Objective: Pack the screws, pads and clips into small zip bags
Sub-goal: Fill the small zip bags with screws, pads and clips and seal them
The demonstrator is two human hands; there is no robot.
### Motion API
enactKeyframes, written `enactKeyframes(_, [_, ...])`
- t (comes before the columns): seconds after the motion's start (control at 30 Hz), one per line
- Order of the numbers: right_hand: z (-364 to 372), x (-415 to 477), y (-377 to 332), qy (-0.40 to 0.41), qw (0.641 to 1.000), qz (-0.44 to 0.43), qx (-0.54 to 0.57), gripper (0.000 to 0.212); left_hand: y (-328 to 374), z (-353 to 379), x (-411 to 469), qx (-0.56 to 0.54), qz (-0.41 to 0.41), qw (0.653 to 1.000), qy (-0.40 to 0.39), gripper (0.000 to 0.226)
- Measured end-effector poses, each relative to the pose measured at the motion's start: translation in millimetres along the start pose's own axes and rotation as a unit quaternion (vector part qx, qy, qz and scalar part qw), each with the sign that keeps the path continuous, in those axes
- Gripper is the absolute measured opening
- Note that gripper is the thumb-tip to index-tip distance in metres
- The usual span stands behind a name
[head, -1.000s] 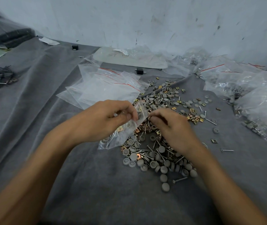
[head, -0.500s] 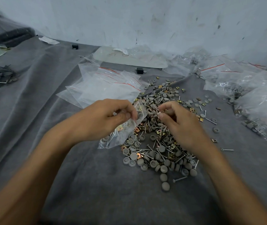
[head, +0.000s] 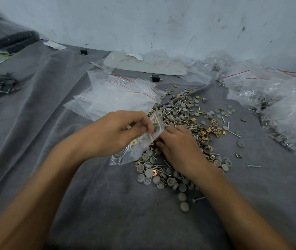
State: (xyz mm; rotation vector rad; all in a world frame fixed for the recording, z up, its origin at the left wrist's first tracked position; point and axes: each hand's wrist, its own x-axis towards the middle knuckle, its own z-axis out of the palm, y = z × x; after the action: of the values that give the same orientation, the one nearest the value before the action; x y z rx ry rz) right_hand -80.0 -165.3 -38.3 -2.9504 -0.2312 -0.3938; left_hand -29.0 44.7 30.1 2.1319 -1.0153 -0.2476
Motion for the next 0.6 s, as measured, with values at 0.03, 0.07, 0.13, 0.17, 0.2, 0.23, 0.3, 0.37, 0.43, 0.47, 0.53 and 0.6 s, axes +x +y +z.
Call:
enactKeyframes(0.03, [-0.2, -0.2, -0.3, 0.003, 1.000, -0.001, -0.005, 0.018, -0.1, 0.1, 0.0, 0.002, 0.000, 1.000, -0.001, 0.018])
enactKeyframes(0.07, [-0.2, -0.6, 0.2, 0.007, 1.000, 0.003, 0.000, 0.017, 0.0, -0.1, -0.1, 0.003, 0.001, 1.000, -0.003, 0.018])
enactKeyframes(0.13, [-2.5, -1.1, 3.0, 0.020, 0.998, 0.032, 0.044, 0.012, 0.5, -0.2, -0.1, 0.004, 0.005, 1.000, -0.004, 0.018])
enactKeyframes(0.17, [-5.5, -1.0, 5.4, 0.029, 0.995, 0.055, 0.077, 0.012, 1.0, -0.5, -0.3, 0.005, 0.005, 1.000, -0.004, 0.019])
enactKeyframes(0.2, [-9.5, -0.7, 8.3, 0.045, 0.989, 0.076, 0.118, 0.012, 1.5, -0.7, -0.4, 0.006, 0.003, 1.000, -0.004, 0.019])
enactKeyframes(0.23, [-14.6, -0.4, 10.6, 0.071, 0.979, 0.093, 0.166, 0.012, 1.7, -0.6, -0.5, 0.006, 0.000, 1.000, -0.004, 0.019])
enactKeyframes(0.3, [-27.7, -1.4, 11.0, 0.136, 0.947, 0.112, 0.268, 0.011, 2.5, -0.1, -0.6, 0.006, -0.007, 1.000, -0.004, 0.019])
enactKeyframes(0.37, [-39.1, -2.5, 6.8, 0.174, 0.903, 0.108, 0.378, 0.011, 4.1, 1.1, -0.3, 0.006, -0.012, 1.000, -0.005, 0.020])
enactKeyframes(0.43, [-47.0, -3.0, -0.2, 0.167, 0.873, 0.080, 0.451, 0.013, 5.4, 2.3, 0.2, 0.011, -0.012, 1.000, -0.008, 0.020])
enactKeyframes(0.47, [-49.6, -3.6, -3.7, 0.150, 0.876, 0.058, 0.455, 0.014, 6.2, 2.5, 0.2, 0.014, -0.012, 1.000, -0.008, 0.020])
enactKeyframes(0.53, [-51.8, -5.3, -6.6, 0.110, 0.913, 0.019, 0.392, 0.025, 7.3, 1.4, -0.4, 0.016, -0.011, 1.000, -0.007, 0.021])
enactKeyframes(0.6, [-51.9, -6.6, -4.7, 0.066, 0.954, 0.006, 0.292, 0.045, 9.2, -0.1, -2.1, 0.007, -0.005, 1.000, -0.011, 0.022])
